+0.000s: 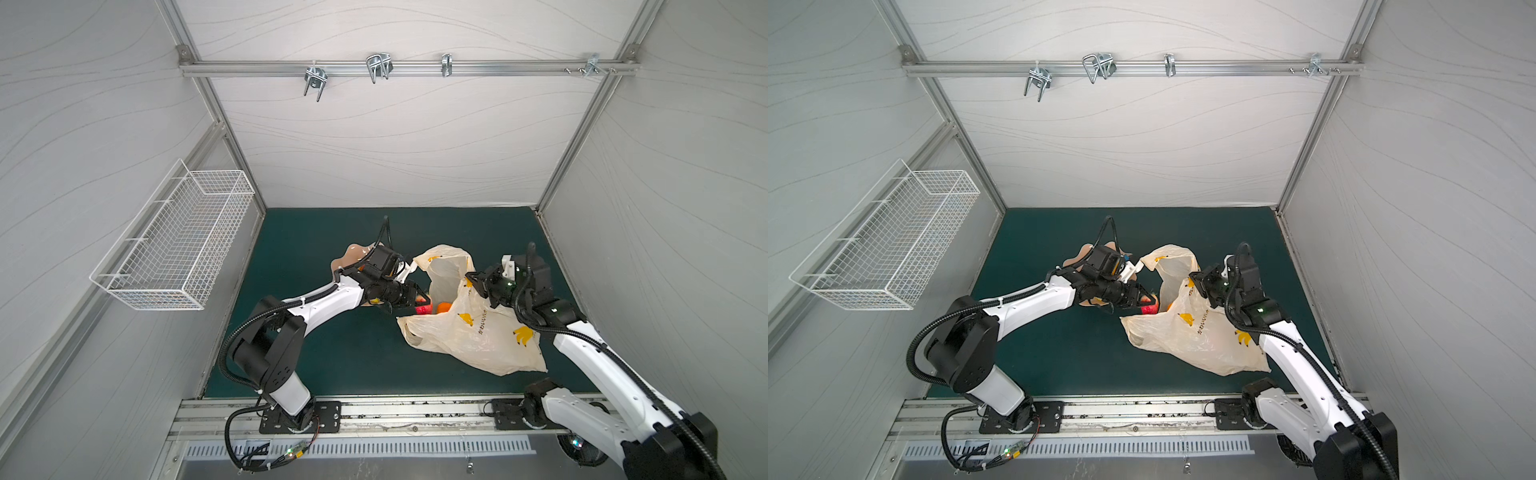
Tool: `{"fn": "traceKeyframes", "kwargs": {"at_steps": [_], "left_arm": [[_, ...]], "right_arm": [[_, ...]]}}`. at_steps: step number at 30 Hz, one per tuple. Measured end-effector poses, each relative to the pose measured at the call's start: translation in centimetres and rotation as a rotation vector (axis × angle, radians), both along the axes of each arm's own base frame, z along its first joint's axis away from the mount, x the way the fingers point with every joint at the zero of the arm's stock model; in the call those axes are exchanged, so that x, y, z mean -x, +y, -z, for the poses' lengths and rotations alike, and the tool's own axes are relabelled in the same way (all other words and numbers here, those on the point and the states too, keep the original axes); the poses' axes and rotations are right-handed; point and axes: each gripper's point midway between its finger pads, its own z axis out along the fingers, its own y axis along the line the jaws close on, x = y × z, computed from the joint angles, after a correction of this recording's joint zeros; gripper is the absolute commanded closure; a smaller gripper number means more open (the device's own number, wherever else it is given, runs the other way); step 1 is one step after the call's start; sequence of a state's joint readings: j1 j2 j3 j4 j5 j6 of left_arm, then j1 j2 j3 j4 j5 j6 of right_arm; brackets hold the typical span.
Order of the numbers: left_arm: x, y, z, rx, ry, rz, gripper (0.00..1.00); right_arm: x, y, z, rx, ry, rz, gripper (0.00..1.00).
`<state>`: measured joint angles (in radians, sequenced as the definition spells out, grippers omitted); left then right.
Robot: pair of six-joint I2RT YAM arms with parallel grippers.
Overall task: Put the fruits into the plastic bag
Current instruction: 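Carry the strawberry with the left gripper into the bag opening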
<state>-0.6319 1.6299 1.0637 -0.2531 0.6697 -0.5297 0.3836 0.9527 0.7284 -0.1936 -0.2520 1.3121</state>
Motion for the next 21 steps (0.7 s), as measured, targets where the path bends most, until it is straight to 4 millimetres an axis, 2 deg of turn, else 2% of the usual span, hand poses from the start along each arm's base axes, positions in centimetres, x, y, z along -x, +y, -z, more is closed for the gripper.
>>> {"fn": "traceKeyframes", "kwargs": {"at_steps": [8,21], "left_arm": [[0.9,-3.4,-0.7,0.014,-0.026,0.085,0.77],[1.4,-7.3,-0.8,-0.009,-0.042,0.198,0.77]], "right_arm": [[0.0,0.0,0.0,0.000,0.000,0.000,1.00],[0.0,0.0,-0.1,-0.006,0.001,0.003,1.00]]}}
